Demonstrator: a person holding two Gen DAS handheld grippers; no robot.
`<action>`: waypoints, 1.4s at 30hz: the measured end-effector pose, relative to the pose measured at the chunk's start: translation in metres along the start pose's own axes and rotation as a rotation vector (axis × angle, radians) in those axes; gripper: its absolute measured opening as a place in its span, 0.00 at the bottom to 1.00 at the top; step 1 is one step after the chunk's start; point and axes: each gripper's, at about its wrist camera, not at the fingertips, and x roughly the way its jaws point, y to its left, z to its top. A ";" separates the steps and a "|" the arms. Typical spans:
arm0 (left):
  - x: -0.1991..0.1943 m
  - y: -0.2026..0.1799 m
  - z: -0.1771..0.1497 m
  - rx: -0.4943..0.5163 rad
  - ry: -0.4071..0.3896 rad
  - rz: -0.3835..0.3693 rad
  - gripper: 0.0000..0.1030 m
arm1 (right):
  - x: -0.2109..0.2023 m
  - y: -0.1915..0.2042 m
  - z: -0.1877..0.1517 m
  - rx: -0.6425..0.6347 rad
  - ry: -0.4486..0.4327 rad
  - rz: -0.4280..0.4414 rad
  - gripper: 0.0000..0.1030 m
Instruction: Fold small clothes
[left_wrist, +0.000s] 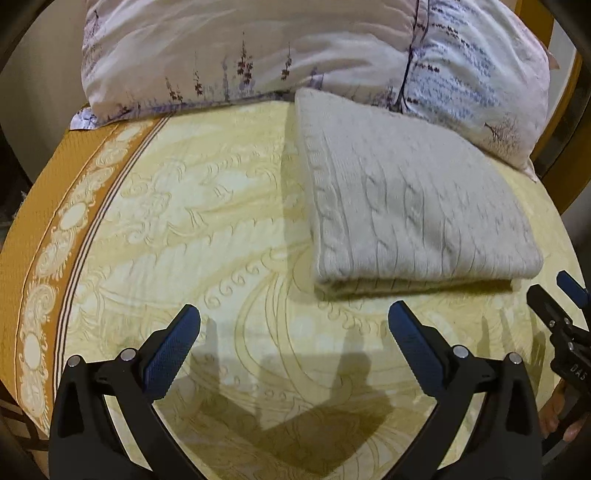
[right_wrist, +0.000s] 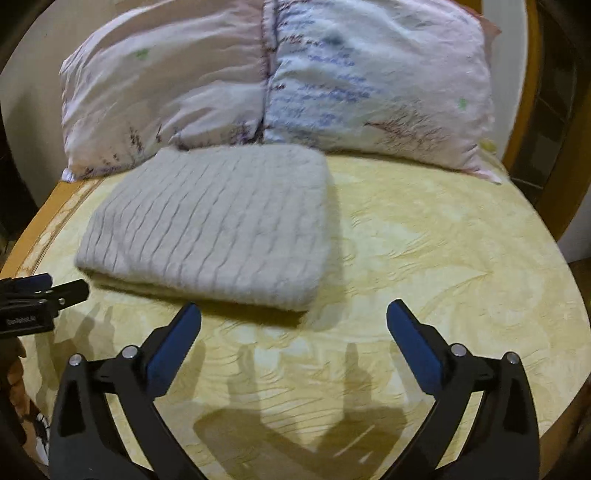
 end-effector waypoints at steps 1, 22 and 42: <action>0.002 -0.002 -0.001 0.004 0.007 0.005 0.99 | 0.004 0.003 0.000 -0.006 0.022 0.007 0.98; 0.022 -0.021 -0.009 0.074 0.060 0.078 0.99 | 0.031 0.015 -0.012 0.004 0.157 -0.007 0.98; 0.023 -0.021 -0.010 0.063 0.056 0.075 0.99 | 0.038 0.014 -0.009 0.016 0.158 -0.018 0.98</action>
